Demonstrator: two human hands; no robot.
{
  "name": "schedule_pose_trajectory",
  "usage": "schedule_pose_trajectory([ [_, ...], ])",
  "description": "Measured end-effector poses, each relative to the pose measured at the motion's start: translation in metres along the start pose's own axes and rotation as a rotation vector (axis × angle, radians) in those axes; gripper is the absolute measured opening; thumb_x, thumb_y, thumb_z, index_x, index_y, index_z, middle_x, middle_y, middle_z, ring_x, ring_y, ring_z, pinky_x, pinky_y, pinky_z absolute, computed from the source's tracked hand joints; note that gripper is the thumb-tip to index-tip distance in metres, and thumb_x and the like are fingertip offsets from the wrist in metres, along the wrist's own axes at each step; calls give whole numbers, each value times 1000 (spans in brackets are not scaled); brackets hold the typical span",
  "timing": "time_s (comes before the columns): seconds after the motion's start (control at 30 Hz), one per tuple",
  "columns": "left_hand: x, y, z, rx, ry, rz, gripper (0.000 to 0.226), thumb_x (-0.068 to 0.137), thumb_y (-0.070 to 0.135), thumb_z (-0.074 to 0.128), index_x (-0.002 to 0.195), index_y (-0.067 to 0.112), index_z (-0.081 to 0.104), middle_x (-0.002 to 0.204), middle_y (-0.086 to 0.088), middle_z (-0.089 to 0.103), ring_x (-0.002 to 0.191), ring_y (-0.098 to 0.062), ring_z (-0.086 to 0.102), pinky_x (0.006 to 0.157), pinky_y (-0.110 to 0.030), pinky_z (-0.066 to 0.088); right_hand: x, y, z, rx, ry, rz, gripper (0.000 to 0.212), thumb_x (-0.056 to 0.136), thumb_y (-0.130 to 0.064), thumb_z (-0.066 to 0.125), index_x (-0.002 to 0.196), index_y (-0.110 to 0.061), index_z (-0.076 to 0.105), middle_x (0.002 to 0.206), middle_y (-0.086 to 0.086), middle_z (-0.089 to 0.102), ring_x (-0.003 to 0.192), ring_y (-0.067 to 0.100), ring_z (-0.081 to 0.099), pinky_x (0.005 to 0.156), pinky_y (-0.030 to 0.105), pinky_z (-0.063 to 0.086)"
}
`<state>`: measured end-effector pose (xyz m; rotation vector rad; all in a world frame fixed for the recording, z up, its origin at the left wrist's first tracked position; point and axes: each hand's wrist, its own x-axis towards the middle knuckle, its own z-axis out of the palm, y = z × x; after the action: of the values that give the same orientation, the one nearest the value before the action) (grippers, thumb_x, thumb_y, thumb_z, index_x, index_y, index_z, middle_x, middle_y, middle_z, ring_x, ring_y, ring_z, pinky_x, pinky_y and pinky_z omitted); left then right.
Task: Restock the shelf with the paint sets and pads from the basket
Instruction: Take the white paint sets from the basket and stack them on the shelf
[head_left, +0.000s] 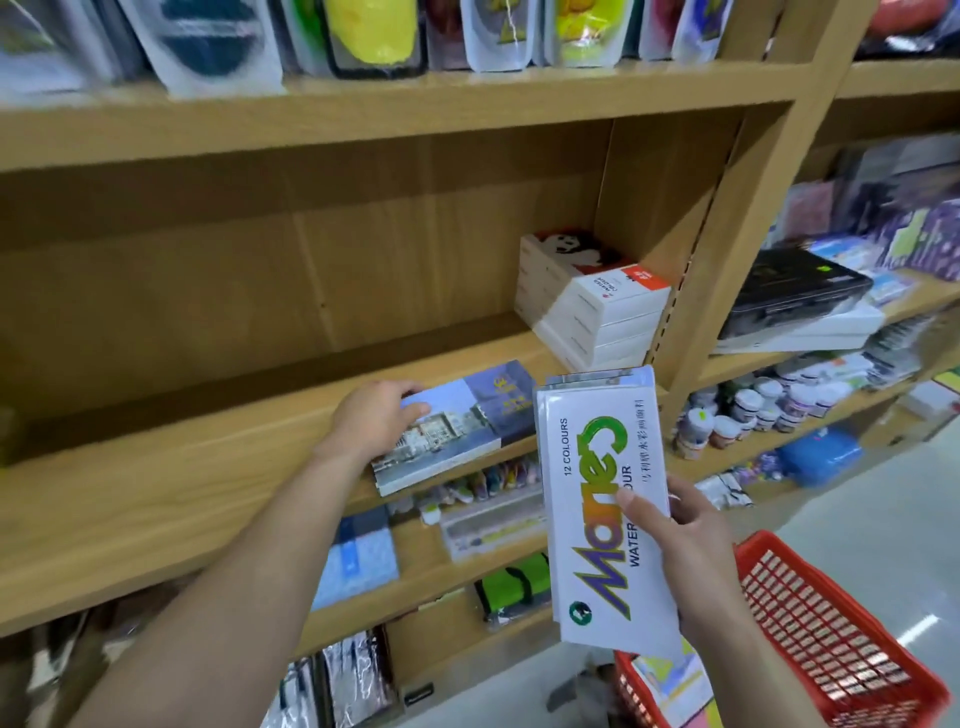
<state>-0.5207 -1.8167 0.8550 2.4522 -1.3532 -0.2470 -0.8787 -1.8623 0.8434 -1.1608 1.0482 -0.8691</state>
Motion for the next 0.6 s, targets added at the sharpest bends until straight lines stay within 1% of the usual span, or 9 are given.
schedule_pose_trajectory([
  [0.1,-30,16,8,90,236,15,56,89,61,59,136,32,59,138,3,60,122,-28,49,101,-40,41,6,-6,4,0,-30,0,38,80,-20,82,116,-13,71,100,14,81,76,38,80,69,51,64],
  [0.13,-45,23,11,88,229,41,64,84,70,57,137,36,57,138,6,59,123,-26,49,102,-40,39,8,-8,5,7,-40,-1,39,79,-20,82,116,-13,71,99,14,82,76,38,80,69,52,64],
  [0.2,-62,24,20,192,77,142,72,78,79,54,142,45,49,145,14,52,129,-22,45,105,-40,35,13,-15,6,8,-54,-7,35,81,-19,80,114,-12,72,96,15,82,75,37,79,71,54,65],
  [0.27,-58,6,20,240,12,221,60,86,68,55,143,50,47,151,19,46,133,-20,43,105,-38,32,17,-22,7,1,-72,-21,29,85,-17,78,113,-11,72,94,15,82,75,36,79,71,55,64],
  [0.3,-51,-7,17,232,44,214,51,91,59,57,140,50,50,151,19,47,133,-20,43,104,-38,31,20,-26,7,-6,-81,-26,29,85,-17,78,113,-11,72,94,14,82,76,38,79,71,55,65],
  [0.37,-41,-32,6,201,187,64,41,94,35,60,134,46,59,147,13,53,131,-22,47,104,-40,33,27,-34,11,-22,-100,-36,32,84,-19,79,115,-13,72,95,13,82,80,40,79,73,56,64],
  [0.43,-37,-50,-4,76,308,-151,45,91,21,63,134,33,62,143,-1,58,127,-29,52,104,-42,39,33,-42,19,-34,-128,-43,33,83,-19,81,114,-14,71,96,12,83,81,39,80,74,54,64],
  [0.5,-39,-51,-5,-99,292,-229,49,91,29,67,139,23,58,141,-11,58,127,-33,54,106,-39,41,42,-50,31,-56,-163,-48,32,82,-19,82,111,-12,71,94,10,83,77,35,80,68,47,65],
  [0.6,-56,-35,6,-329,135,-179,62,90,51,62,144,22,53,145,-7,58,131,-27,55,110,-37,42,59,-64,55,-85,-223,-64,32,80,-21,84,108,-13,72,87,8,83,71,29,80,61,37,61],
])
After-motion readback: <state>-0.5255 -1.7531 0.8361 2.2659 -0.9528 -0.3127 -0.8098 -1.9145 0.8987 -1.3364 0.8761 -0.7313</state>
